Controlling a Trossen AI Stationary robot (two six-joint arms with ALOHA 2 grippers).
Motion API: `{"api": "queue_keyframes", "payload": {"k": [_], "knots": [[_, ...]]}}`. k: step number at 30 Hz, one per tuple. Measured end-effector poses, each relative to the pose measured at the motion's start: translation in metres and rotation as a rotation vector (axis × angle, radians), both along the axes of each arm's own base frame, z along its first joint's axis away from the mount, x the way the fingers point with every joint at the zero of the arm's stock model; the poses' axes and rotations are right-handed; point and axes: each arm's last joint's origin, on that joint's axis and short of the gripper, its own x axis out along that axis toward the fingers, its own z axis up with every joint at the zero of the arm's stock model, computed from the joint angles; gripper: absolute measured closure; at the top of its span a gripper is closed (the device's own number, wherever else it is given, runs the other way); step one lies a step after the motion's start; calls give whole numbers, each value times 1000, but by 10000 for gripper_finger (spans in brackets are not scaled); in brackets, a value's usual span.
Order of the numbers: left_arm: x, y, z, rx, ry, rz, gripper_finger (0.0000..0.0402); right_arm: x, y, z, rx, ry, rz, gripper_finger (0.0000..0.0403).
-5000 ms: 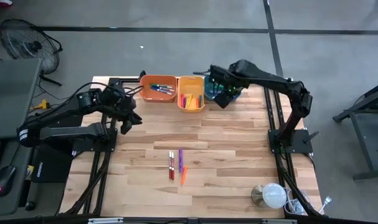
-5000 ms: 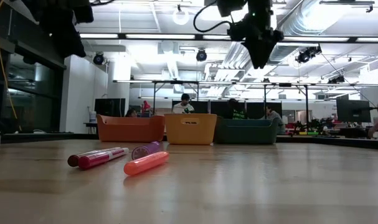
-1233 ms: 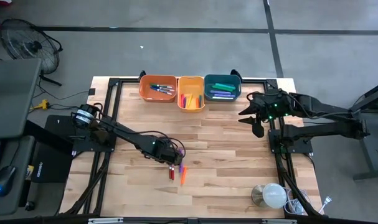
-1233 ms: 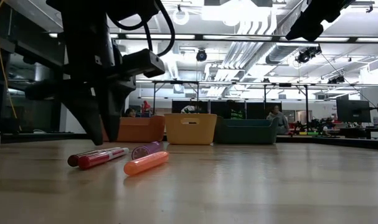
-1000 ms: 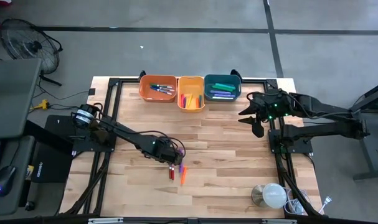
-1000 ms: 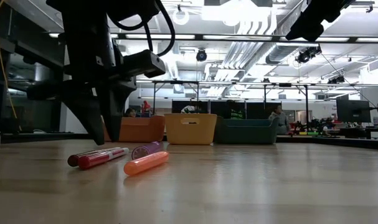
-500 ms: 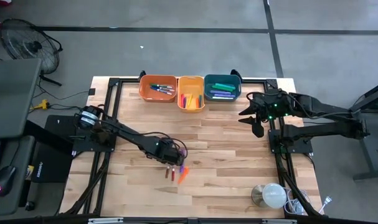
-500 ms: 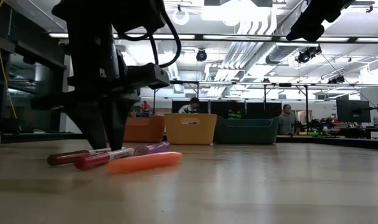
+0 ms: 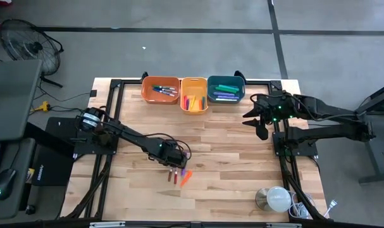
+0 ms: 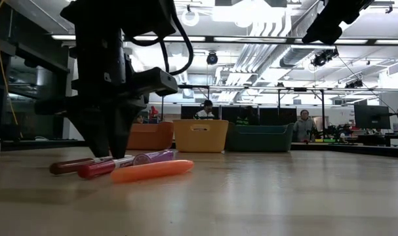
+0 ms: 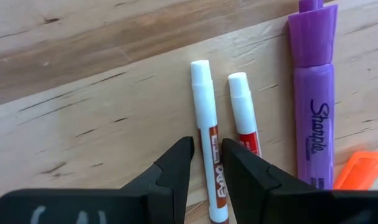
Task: Pick & Place Markers
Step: Put the brown marker into the orange bin
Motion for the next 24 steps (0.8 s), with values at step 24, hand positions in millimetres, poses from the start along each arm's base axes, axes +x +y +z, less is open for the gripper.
{"api": "queue_keyframes", "payload": {"k": [24], "knots": [[-1, 0, -1, 16, 5, -91, 386, 0, -1, 0, -15, 3, -19, 269]]}}
